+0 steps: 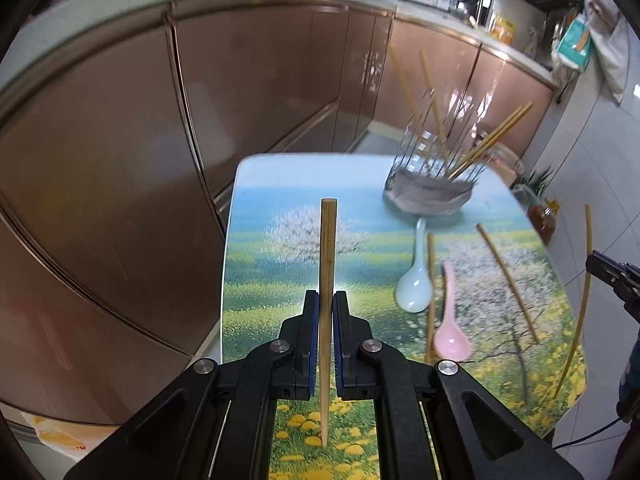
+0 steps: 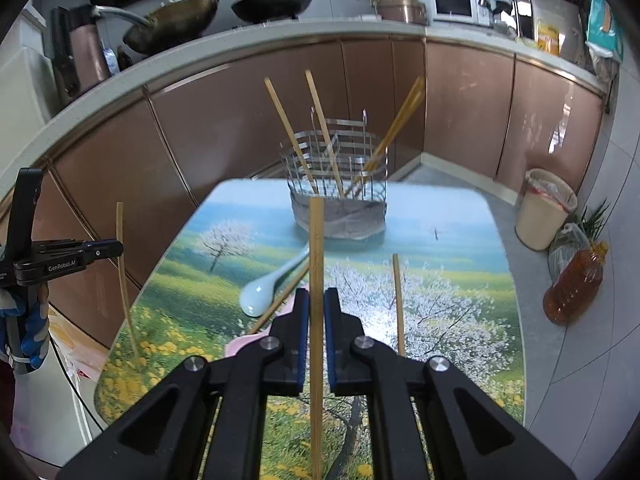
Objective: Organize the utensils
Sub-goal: 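Lift the left tool's chopstick over the wire holder while the right tool carries its own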
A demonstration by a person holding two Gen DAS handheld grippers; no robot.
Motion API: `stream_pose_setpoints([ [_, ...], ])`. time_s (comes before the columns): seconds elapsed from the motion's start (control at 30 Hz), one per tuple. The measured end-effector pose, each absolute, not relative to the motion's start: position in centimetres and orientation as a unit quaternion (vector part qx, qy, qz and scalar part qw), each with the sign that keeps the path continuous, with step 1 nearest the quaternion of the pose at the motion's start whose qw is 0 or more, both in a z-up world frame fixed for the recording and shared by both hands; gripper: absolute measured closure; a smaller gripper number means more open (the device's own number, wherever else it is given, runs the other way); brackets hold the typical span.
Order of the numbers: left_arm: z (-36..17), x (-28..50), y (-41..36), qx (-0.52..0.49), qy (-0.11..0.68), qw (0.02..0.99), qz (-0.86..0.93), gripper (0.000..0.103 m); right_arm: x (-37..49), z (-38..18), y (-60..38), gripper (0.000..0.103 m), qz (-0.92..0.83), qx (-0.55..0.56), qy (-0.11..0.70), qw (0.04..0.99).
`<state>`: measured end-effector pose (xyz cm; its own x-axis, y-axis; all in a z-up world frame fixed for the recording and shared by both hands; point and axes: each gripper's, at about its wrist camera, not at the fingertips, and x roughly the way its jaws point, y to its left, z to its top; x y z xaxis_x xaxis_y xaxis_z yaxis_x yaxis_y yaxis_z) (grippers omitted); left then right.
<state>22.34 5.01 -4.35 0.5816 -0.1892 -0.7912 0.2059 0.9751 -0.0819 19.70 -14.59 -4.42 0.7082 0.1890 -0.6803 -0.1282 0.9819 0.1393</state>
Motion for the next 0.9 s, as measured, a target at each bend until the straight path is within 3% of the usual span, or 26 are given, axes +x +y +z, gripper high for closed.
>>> stream_pose_setpoints([
  [0.4,4.0,21.8,2.8,-0.028,0.362,0.919,-0.152,0.097,19.5,2.7,-14.4,0.097,0.099,0.048,0.291,0.950],
  [0.9,12.7,32.1,-2.8,-0.074,0.268,0.936,-0.216,0.097,32.2,11.4,-14.6,0.096,0.120,0.059,0.173,0.976],
])
